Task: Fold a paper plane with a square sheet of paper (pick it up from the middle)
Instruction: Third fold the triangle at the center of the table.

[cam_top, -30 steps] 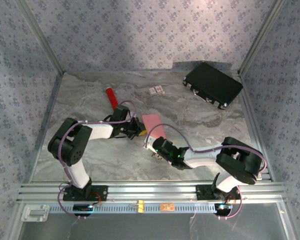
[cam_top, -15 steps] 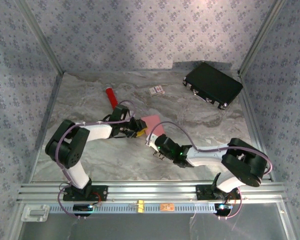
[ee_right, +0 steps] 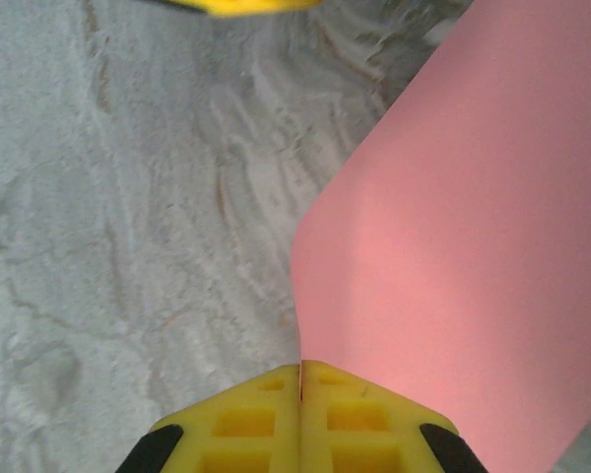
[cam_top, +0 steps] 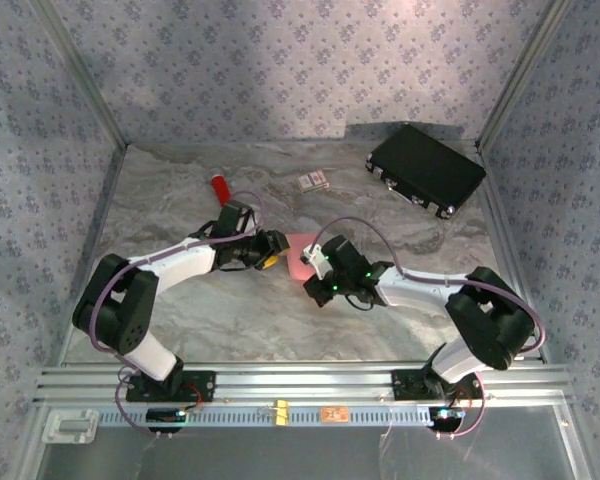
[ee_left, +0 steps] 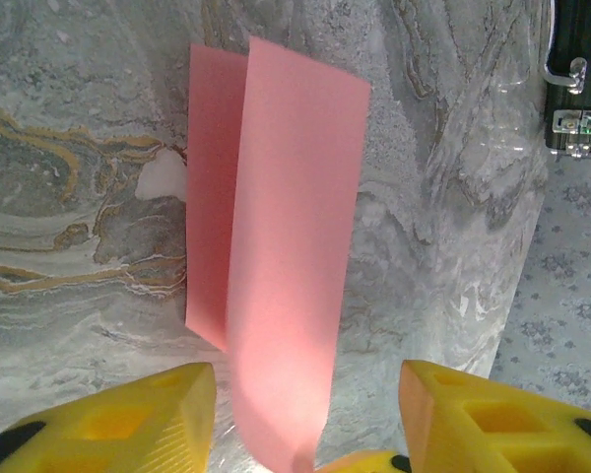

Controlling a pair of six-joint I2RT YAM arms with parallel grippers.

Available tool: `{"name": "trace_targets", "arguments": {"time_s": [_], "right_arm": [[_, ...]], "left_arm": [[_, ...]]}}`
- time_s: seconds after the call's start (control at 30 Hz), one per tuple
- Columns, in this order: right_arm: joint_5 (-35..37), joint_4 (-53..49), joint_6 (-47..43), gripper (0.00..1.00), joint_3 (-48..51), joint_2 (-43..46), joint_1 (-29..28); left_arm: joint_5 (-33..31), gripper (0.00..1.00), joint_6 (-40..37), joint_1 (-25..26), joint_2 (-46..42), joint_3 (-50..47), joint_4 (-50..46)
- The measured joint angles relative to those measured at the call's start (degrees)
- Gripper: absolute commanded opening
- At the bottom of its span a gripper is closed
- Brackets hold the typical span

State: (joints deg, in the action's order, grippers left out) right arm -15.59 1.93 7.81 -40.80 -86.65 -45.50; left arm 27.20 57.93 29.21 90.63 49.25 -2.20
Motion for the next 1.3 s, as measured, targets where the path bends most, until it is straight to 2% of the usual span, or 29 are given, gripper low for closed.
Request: {"name": "trace_targets", "arguments": {"time_s": [0.2, 0.5, 0.9, 1.3], "right_arm": [[-6.67, -0.46, 5.03, 0.04, -0.02, -1.14, 0.13], [-11.08, 3.82, 10.86, 0.04, 0.04, -2.54, 0.79], [-12.59, 8.66, 13.88, 0.04, 1.84, -3.69, 1.9], [-13.75, 9.73, 14.84, 0.04, 2.29, -5.31, 3.56]], "left_arm": [[0.63, 0.25, -1.49, 0.0, 0.28, 2.27, -0.83], [4.0, 0.1, -3.89, 0.17, 7.54, 7.52, -0.83], [5.79, 0.06, -8.24, 2.1, 20.06, 15.02, -3.26], [5.95, 0.04, -12.39, 2.32, 22.84, 15.76, -5.77]]}}
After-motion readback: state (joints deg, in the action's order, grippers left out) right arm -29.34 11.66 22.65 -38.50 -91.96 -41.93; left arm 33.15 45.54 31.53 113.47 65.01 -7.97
